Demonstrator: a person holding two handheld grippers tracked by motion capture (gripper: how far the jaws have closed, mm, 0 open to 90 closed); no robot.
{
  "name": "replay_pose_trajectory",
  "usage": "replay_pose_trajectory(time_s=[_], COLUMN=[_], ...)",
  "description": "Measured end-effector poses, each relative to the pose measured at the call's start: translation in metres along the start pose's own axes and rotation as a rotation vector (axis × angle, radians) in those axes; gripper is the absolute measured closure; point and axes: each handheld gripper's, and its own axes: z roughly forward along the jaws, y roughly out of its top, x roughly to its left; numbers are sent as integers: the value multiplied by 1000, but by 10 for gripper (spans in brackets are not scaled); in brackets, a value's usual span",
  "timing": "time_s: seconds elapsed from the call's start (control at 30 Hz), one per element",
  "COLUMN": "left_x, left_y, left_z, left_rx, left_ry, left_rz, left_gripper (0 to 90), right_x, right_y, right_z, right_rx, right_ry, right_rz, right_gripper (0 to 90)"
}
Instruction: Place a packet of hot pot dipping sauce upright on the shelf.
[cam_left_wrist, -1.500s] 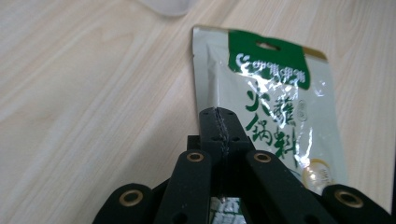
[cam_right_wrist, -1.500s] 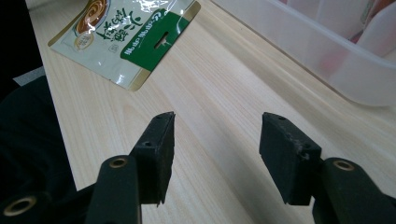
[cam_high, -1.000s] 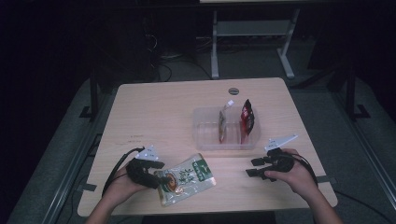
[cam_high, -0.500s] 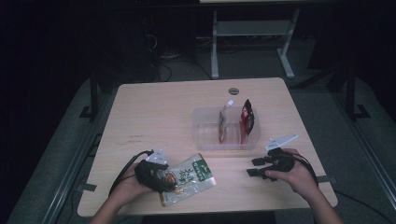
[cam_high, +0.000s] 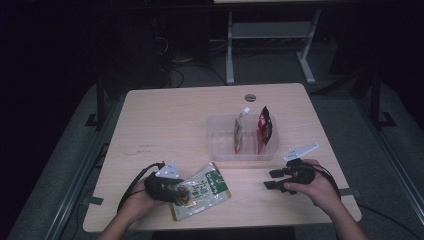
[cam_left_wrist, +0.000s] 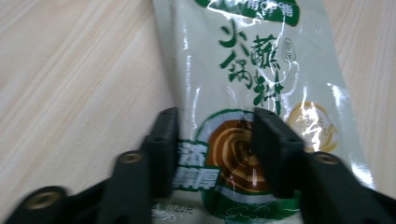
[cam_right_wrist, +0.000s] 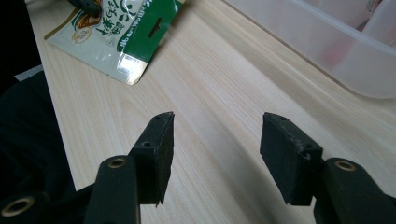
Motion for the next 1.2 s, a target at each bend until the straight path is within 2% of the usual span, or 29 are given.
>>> replay_pose_trajectory(time_s=[0.07,0.1,0.17,0.3,0.37,0.43,0.47,0.5,0.67,0.77,0.8,0.87,1.0,1.2], left_x=[0,-1,1,4,5,5,7,7,7,7,6,5,3,-2], left_y=[1,1,1,2,3,3,3,4,5,7,8,9,12,18], left_z=[0,0,0,-1,-1,-1,-2,-3,-8,-14,-15,-19,-24,-29], left_rx=[2,-4,3,0,-7,-12,-8,-22,-54,-80,-92,-108,-125,-153], left_ry=[3,0,-9,-35,-34,-45,-51,-55,-78,-79,-87,-92,-112,-121], left_rz=[-4,-22,-32,-60,-57,-75,-69,-83,-100,-82,-96,-89,-65,-62], left_gripper=[648,686,767,853,870,881,885,888,892,893,893,894,894,894], right_x=[0,0,0,0,-1,-2,-1,-1,2,3,3,4,6,9], right_y=[0,0,0,0,1,2,2,3,2,2,2,1,2,6], right_z=[0,1,1,2,1,2,1,1,3,4,4,3,1,0], right_rx=[0,0,0,3,4,-7,-12,-14,-6,-4,-10,-5,-17,-42], right_ry=[2,2,4,10,-1,12,11,12,-2,-18,-26,-33,-15,35], right_rz=[0,0,-2,1,24,14,17,21,26,25,25,35,28,32], right_gripper=[443,444,444,444,446,438,438,437,449,447,437,436,493,507])
